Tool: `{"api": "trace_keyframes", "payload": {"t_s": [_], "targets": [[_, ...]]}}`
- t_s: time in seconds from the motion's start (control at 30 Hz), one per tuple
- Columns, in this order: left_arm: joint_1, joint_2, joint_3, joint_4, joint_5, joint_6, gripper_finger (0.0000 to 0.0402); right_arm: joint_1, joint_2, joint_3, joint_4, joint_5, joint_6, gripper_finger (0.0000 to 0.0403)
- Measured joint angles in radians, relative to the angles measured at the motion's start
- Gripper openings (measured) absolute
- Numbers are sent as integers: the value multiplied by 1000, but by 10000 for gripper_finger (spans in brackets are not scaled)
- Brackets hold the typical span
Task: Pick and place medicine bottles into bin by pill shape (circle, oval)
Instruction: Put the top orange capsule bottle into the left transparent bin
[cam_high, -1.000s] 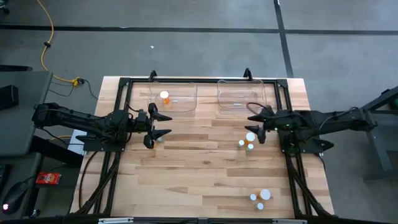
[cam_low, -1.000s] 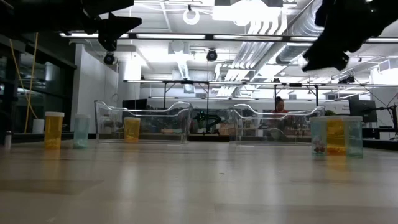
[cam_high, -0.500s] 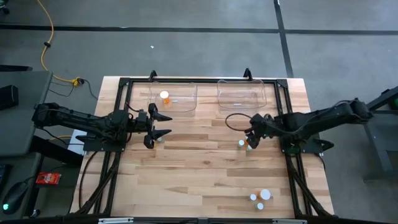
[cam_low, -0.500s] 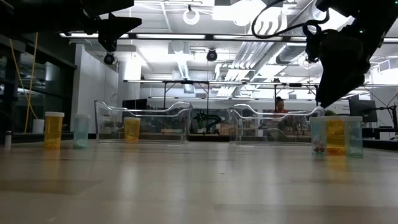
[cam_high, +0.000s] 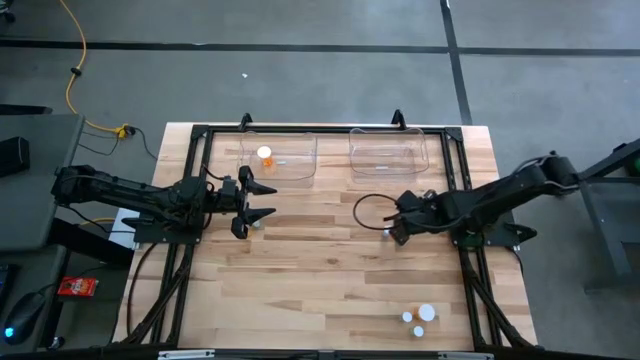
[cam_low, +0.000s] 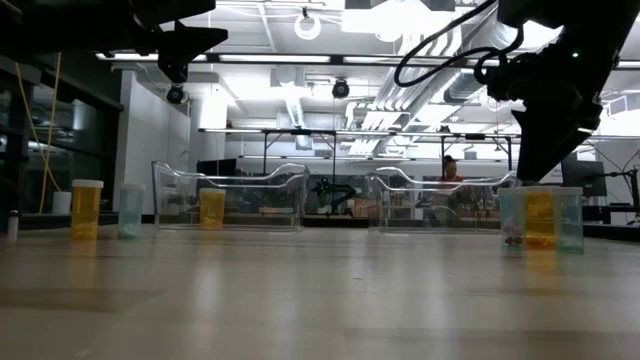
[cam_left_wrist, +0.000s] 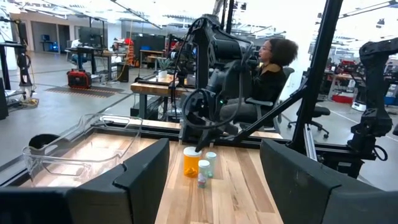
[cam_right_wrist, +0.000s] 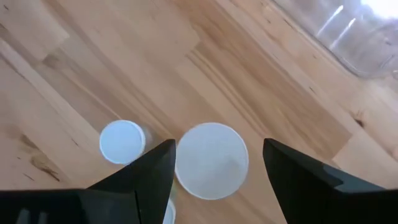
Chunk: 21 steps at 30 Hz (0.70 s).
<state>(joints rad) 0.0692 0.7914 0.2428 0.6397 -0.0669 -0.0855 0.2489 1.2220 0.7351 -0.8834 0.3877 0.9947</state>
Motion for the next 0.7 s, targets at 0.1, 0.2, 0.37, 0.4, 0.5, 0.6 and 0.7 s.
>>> {"api": "trace_keyframes", "payload": {"t_s": [0.1, 0.2, 0.37, 0.4, 0.5, 0.6, 0.7], "targets": [[0, 0, 0, 0, 0, 0, 239, 0, 18, 0, 2, -22, 0, 236], [0, 0, 0, 0, 0, 0, 239, 0, 31, 0, 3, -23, 0, 236], [0, 0, 0, 0, 0, 0, 239, 0, 51, 0, 6, -23, 1, 236], [0, 0, 0, 0, 0, 0, 239, 0, 55, 1, 6, -22, 1, 236], [0, 0, 0, 0, 0, 0, 239, 0, 76, 0, 2, -24, 1, 236], [0, 0, 0, 0, 0, 0, 239, -2, 103, 0, 1, -25, 15, 236], [0, 0, 0, 0, 0, 0, 239, -14, 127, 0, 1, -32, 18, 236]]}}
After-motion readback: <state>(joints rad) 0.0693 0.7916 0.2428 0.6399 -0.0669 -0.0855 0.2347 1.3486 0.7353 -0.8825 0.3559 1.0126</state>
